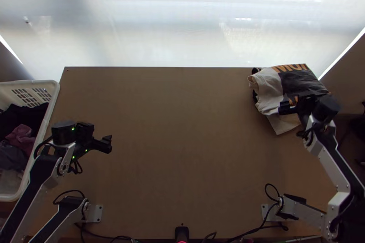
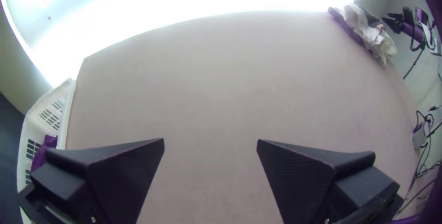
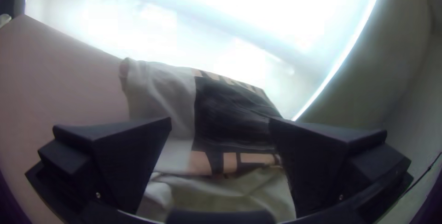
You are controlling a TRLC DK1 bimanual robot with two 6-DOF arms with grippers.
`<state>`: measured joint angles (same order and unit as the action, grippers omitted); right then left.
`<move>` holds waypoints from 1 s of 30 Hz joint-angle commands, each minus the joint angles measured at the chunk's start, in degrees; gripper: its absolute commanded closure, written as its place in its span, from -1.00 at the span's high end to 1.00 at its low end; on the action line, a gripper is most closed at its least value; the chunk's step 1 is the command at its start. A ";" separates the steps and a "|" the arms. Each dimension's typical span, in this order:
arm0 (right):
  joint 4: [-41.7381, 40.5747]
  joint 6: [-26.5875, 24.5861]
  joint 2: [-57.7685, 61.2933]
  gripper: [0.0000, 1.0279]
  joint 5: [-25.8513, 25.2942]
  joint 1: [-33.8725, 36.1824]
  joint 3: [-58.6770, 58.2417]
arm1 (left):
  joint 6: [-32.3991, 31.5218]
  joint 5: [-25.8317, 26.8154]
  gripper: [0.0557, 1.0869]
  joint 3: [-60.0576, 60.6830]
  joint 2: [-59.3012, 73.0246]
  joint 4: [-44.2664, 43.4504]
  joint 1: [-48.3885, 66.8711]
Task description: Fold the t-shirt
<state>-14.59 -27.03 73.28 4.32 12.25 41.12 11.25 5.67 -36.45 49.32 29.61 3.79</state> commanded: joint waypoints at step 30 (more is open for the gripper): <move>-8.70 3.47 -44.27 0.90 -24.18 -21.66 -35.67 | 6.60 -2.60 0.90 32.05 -49.41 -16.77 -0.19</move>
<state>-35.53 -23.46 42.02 -18.55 -8.16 6.70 17.58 2.68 -5.08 0.93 8.95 2.87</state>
